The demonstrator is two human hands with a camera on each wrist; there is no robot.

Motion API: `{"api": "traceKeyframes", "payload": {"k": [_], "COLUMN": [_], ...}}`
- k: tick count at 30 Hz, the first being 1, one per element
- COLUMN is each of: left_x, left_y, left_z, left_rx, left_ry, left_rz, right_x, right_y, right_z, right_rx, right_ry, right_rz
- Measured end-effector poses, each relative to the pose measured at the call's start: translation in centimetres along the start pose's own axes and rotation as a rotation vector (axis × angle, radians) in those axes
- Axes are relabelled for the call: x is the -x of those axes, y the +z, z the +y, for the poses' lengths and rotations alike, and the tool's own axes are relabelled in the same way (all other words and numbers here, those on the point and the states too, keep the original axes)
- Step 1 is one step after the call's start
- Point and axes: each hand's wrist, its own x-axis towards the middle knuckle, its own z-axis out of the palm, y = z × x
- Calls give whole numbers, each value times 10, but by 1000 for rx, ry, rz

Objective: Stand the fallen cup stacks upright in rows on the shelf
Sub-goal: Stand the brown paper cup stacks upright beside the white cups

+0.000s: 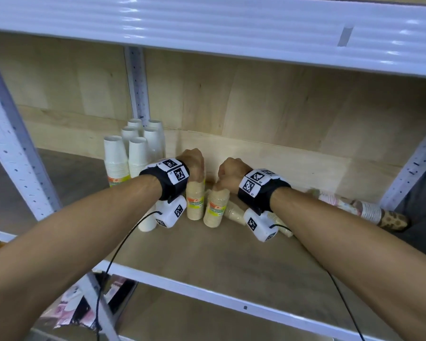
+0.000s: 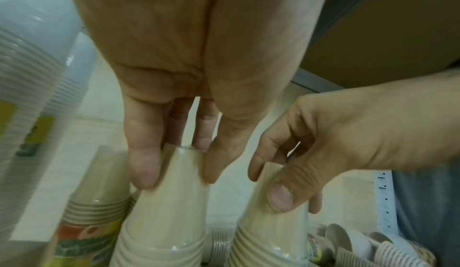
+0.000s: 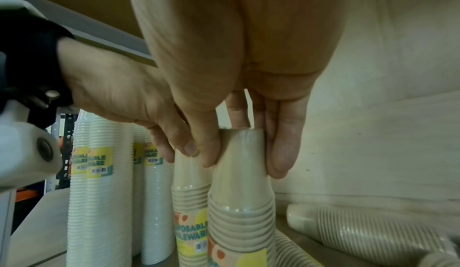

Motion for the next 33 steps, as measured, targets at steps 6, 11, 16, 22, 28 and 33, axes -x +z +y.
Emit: {"api": "traceKeyframes", "payload": {"k": [6, 11, 16, 22, 28, 33], "left_x": [-8, -15, -18, -21, -25, -25], "left_y": [7, 8, 11, 17, 16, 19], "left_z": [-20, -21, -27, -29, -31, -31], "left_rx": [3, -35, -109, -175, -137, -93], "left_ry": [-66, -134, -124, -158, -168, -173], "left_rz": [88, 111, 109, 139, 151, 180], "right_x": [-23, -35, -43, -52, -58, -60], "right_y": [11, 21, 26, 32, 35, 36], "right_z": [-11, -14, -21, -27, -32, -31], "right_rx": [5, -28, -32, -30, -27, -27], "right_ry": [-16, -32, -63, -84, -117, -160], "right_rz": [25, 25, 46, 51, 47, 56]}}
